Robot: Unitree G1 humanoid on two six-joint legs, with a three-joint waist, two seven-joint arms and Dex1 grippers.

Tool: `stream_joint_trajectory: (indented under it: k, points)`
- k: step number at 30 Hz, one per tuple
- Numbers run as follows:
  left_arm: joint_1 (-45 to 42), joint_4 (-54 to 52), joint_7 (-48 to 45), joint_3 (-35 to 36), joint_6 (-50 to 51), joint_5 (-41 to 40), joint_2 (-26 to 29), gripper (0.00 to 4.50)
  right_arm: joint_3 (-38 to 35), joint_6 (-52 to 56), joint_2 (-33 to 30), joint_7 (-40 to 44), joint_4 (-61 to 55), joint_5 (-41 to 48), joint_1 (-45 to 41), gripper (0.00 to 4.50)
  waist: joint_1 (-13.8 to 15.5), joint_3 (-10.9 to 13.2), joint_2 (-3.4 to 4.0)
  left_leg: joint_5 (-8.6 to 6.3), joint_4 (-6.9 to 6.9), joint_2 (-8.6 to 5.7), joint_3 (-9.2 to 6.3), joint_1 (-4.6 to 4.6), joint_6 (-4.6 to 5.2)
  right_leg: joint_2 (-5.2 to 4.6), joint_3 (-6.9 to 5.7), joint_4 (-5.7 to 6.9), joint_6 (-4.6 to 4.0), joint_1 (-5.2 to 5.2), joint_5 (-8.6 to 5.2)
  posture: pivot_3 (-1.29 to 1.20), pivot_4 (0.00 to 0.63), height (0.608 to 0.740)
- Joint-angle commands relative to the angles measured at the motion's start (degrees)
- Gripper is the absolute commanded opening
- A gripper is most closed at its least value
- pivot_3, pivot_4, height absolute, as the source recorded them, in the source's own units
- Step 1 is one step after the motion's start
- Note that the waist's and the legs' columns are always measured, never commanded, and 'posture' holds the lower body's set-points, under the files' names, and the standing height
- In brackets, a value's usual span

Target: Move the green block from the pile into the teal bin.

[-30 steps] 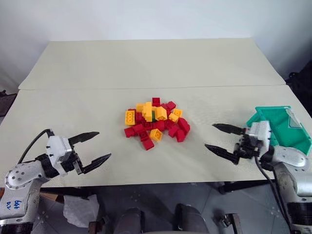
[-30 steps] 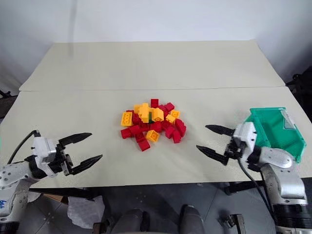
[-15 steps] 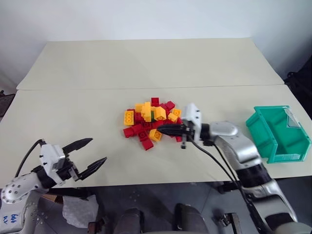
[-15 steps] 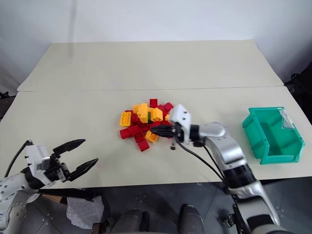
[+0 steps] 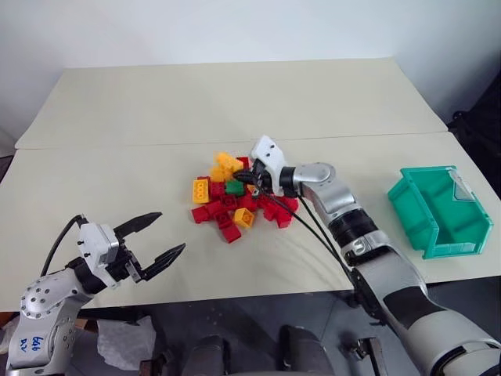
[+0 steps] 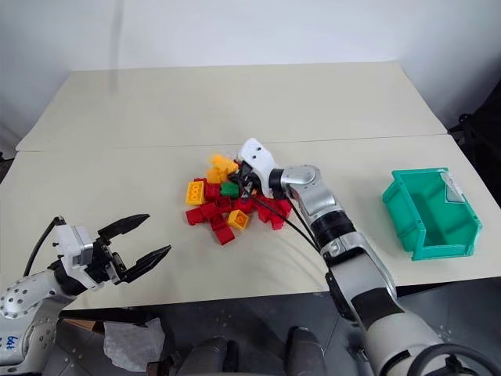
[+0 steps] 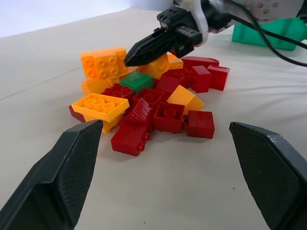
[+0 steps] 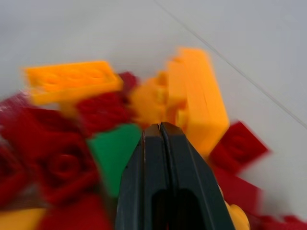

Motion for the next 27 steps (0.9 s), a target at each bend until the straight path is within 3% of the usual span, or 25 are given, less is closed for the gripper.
stream_joint_trajectory:
  k: [1, 4, 6, 14, 19, 22, 27]
  points:
    - [-0.6, -1.4, 0.2, 0.0, -0.3, 0.0, -0.1, 4.50, -2.7, -4.2, 0.7, -1.4, 4.6, -0.9, -2.5, 0.03, -0.1, 0.0, 0.01, 0.00, 0.00, 0.01, 0.00, 0.00, 0.00, 0.00, 0.00, 0.00, 0.00, 0.00, 0.00, 0.00, 0.150, 0.740]
    - [-1.7, -0.8, 0.2, -0.6, -0.2, 0.0, -0.1, 4.50, -3.8, -6.7, 0.8, -0.9, 6.9, -1.3, -3.5, 0.03, -0.2, 0.0, 0.03, 0.00, 0.00, 0.03, 0.01, 0.00, -0.01, 0.01, 0.00, 0.00, 0.00, 0.00, 0.00, 0.00, 0.150, 0.740]
    - [-2.1, -0.3, 0.0, -0.7, -0.2, 0.0, -0.1, 4.50, -3.0, -6.2, 1.3, 3.8, 2.8, -0.6, -1.3, 0.03, -0.4, 0.0, 0.03, 0.01, 0.00, 0.04, 0.00, 0.00, -0.01, 0.02, 0.00, -0.01, -0.01, 0.00, 0.00, 0.00, 0.150, 0.740]
    - [-2.1, 0.4, -0.3, -0.7, -0.6, 0.1, 0.0, 4.50, 0.9, 7.1, -1.8, 14.9, -20.5, 0.4, 8.9, 0.03, -0.8, 0.0, 0.04, -0.02, -0.01, 0.09, -0.03, -0.01, -0.06, 0.04, -0.02, -0.01, -0.01, 0.00, 0.00, 0.00, 0.150, 0.740]
    - [-1.9, 0.6, -0.4, -0.6, -1.0, 0.2, -0.2, 4.50, -1.0, 14.8, -3.3, 15.9, -24.1, 2.1, 7.4, 0.03, -0.8, 0.0, 0.03, -0.03, 0.00, 0.09, -0.06, 0.02, -0.06, 0.05, 0.01, 0.00, -0.01, 0.00, -0.01, 0.00, 0.150, 0.740]
    - [-1.8, 0.5, -0.2, -0.9, -1.1, 0.4, -0.5, 4.50, -1.5, 17.1, -4.0, 16.1, -21.0, 1.9, 3.9, 0.62, -0.8, 0.0, 0.06, -0.03, 0.00, 0.10, -0.06, 0.01, -0.07, 0.04, 0.04, 0.00, -0.02, -0.05, -0.01, 0.00, 0.150, 0.740]
    - [-1.8, 0.6, -0.4, -1.1, -1.5, 0.4, -1.0, 4.50, 0.8, 15.4, -4.2, 16.1, -13.5, -1.2, -0.5, 2.26, -0.9, 0.0, 0.06, -0.04, -0.01, 0.10, -0.05, 0.01, -0.08, 0.05, 0.03, 0.01, -0.03, -0.06, -0.01, 0.00, 0.150, 0.740]
